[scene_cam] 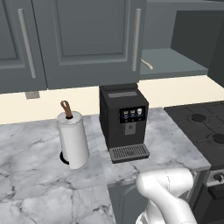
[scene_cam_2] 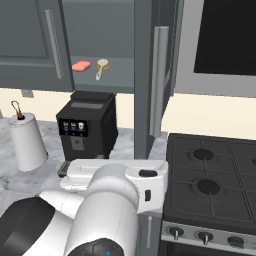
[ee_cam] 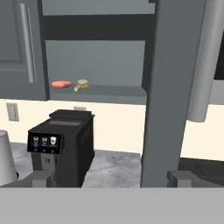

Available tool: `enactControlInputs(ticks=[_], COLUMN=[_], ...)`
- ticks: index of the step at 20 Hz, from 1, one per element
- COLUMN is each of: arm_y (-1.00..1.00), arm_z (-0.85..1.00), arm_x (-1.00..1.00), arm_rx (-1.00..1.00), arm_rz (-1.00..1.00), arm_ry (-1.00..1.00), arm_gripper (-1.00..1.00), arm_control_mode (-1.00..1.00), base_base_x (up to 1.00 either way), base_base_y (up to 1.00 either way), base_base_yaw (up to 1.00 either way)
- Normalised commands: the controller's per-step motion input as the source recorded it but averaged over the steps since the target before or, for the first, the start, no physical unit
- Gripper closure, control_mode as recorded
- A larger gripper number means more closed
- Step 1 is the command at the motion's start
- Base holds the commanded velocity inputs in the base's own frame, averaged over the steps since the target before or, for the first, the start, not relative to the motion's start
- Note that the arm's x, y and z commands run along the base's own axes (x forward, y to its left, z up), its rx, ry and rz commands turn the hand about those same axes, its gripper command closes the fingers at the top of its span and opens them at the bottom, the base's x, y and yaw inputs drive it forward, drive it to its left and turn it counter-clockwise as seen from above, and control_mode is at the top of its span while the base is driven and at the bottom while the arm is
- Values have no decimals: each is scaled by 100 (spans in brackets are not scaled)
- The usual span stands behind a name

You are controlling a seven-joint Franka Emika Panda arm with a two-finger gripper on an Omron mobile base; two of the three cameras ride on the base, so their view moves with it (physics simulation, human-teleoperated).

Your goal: Pick up the bar soap and dish brush from the sink, and place them back in the cabinet, and close the cabinet doors.

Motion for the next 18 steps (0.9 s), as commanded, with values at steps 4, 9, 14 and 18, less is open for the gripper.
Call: enactControlInputs(ticks=[4, 9, 14, 18], arm_y=[-27, -25, -24, -21], arm_z=[0, -1, -6, -8], arm_x=[6, 8, 11, 13], arm_rx=[0, 0, 0, 0], arm_rz=[0, 0, 1, 2], arm_ry=[0, 0, 0, 0], arm_gripper=[-100, -100, -100, -100], arm_control_mode=[-100, -100, -100, -100], base_base_x=[0, 0, 0, 0], base_base_y=[0, 0, 0, 0], base_base_yaw=[0, 0, 0, 0])
